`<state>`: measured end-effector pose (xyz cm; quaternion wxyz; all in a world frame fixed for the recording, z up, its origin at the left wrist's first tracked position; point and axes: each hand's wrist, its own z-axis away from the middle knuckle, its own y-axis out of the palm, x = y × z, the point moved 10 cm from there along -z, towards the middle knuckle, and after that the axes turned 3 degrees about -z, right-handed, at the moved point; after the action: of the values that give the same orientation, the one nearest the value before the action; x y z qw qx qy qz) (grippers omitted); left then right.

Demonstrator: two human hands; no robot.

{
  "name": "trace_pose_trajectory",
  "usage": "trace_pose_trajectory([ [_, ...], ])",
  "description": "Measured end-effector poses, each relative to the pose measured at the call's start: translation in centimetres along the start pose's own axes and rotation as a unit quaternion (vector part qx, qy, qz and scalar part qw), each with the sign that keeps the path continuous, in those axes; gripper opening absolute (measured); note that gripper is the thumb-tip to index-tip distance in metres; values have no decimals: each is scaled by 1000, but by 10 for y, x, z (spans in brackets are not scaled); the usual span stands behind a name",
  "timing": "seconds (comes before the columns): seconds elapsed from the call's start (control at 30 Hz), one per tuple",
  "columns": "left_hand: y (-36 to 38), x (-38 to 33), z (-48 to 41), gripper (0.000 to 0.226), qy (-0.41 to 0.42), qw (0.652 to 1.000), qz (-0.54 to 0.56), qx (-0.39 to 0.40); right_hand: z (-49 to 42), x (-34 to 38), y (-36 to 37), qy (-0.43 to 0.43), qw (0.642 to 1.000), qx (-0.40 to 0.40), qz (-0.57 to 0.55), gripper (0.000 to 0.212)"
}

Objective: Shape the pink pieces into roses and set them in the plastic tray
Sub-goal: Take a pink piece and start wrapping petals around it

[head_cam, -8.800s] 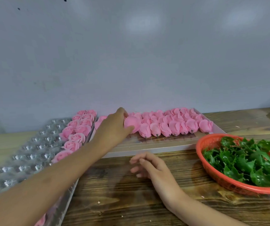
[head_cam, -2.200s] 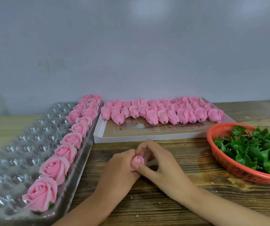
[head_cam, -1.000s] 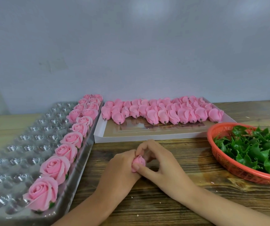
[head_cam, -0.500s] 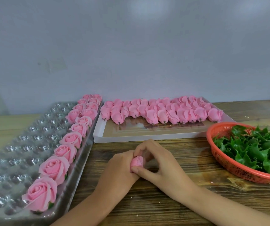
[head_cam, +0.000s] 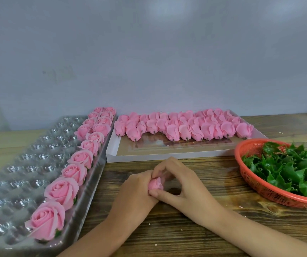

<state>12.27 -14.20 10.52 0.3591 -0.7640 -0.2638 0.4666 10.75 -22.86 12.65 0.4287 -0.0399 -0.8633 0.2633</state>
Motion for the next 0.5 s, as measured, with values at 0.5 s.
trace_pose_trajectory([
  [0.5,-1,-2,2,9,-1,999,31,8,2,28,7,-139,980,47,137,12],
])
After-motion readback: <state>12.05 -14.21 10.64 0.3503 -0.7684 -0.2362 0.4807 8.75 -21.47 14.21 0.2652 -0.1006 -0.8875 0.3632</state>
